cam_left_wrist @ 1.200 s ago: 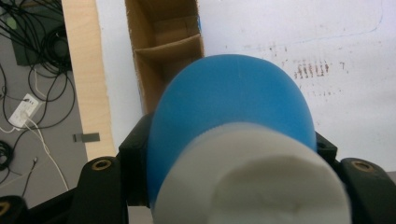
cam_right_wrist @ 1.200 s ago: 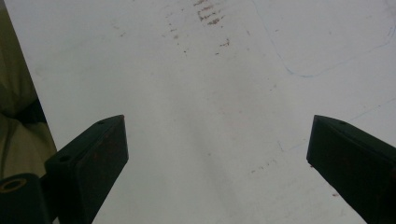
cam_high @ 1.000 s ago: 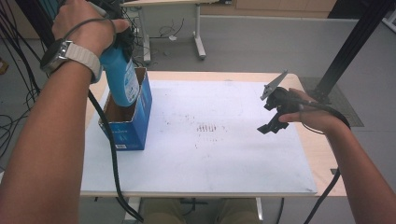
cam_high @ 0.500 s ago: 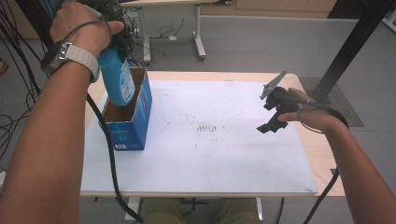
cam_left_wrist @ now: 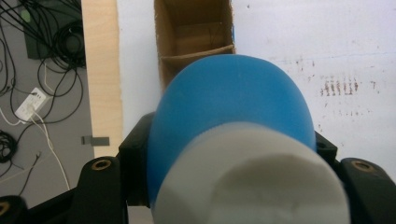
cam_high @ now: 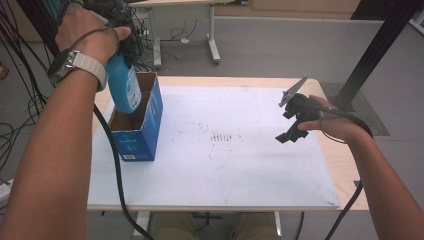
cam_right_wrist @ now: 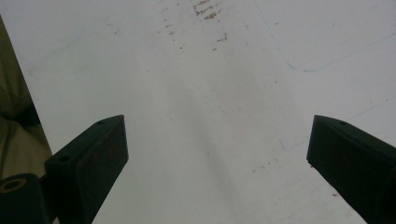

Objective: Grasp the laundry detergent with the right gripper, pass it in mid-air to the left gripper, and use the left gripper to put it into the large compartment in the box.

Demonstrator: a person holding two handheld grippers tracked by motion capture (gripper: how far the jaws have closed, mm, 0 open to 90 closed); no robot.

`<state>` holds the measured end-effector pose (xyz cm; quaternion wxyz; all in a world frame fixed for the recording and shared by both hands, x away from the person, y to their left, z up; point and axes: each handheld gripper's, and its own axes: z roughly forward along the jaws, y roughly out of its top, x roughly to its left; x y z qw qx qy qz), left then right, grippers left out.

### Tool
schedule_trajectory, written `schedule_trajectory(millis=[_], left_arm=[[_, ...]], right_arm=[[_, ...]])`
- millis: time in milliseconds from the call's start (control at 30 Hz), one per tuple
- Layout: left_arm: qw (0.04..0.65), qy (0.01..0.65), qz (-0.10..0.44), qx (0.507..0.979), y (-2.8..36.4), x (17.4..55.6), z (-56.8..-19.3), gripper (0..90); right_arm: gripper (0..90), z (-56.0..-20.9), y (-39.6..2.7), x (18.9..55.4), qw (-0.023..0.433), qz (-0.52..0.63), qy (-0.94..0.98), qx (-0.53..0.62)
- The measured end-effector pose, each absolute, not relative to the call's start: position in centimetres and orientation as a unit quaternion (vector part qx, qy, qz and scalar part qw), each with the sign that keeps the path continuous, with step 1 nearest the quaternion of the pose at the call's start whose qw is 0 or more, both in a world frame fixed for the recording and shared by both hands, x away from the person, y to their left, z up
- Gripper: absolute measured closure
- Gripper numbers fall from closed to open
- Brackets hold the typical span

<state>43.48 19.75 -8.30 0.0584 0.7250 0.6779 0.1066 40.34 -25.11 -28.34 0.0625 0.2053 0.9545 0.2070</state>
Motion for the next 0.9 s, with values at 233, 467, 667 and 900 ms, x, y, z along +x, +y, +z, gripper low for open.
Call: schedule_trajectory(millis=[233,467,667,900], left_arm=[[0.057,0.679,0.107,0.724,20.1,43.6,-8.7,37.8],[0.057,0.680,0.109,0.723,20.3,43.9,-9.5,37.8],[0.056,0.680,0.104,0.723,20.4,44.1,-10.3,37.7],[0.060,0.681,0.106,0.722,20.6,44.4,-11.3,37.7]], right_arm=[[5.2,-28.4,-25.0,40.4,0.062,0.205,0.955,0.206],[5.2,-28.4,-25.1,40.4,0.062,0.206,0.954,0.208],[5.3,-28.9,-25.3,40.4,0.056,0.204,0.954,0.212],[5.3,-28.8,-25.4,40.5,0.057,0.204,0.954,0.212]])
